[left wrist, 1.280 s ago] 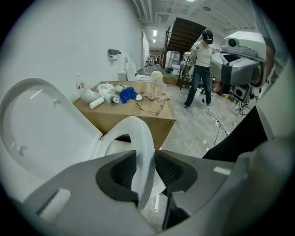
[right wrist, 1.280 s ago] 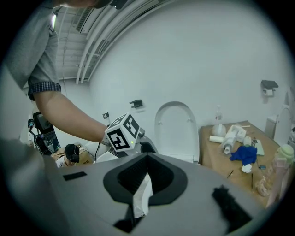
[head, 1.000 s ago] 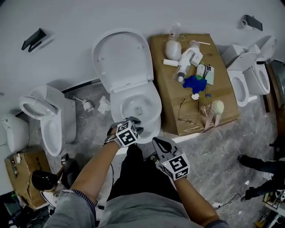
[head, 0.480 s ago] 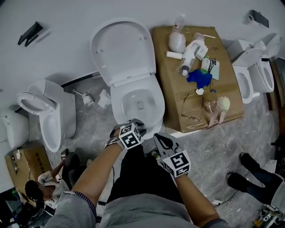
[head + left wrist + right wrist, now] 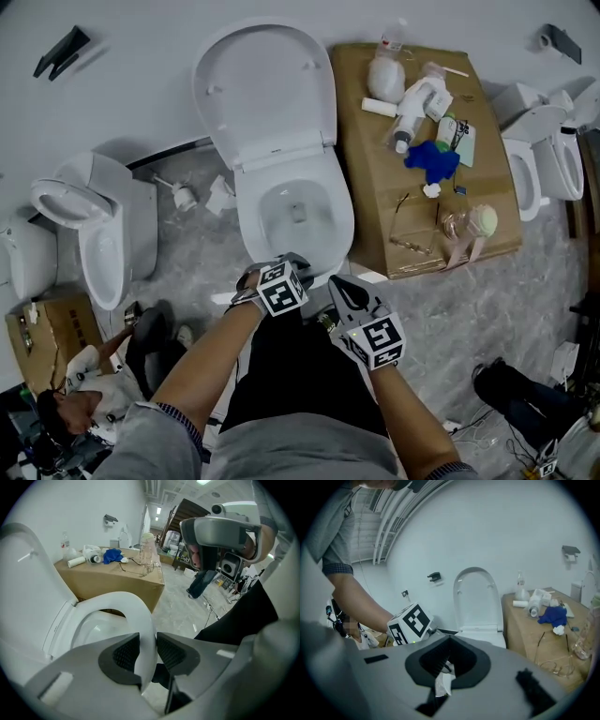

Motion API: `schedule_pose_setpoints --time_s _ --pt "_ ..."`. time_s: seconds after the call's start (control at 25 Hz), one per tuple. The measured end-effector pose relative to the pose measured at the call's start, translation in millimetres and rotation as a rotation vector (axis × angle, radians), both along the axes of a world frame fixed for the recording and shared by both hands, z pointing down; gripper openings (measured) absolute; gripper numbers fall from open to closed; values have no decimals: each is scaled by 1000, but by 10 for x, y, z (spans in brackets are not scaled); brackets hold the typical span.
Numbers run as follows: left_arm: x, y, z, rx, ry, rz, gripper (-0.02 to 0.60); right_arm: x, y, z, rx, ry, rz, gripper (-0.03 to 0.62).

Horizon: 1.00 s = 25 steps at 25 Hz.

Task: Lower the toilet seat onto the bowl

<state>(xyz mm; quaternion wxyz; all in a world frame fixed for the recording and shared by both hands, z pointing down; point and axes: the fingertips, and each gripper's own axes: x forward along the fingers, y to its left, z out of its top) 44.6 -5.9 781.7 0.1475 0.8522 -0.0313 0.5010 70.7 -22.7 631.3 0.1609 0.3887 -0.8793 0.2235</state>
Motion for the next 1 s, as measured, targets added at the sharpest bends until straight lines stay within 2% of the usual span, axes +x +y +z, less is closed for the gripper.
schedule_pose_setpoints --time_s 0.6,1.0 --pt "50 298 582 -63 5 -12 130 -13 31 588 -33 38 -34 5" --pt "72 426 982 -116 8 -54 132 6 36 1051 -63 59 -41 5"
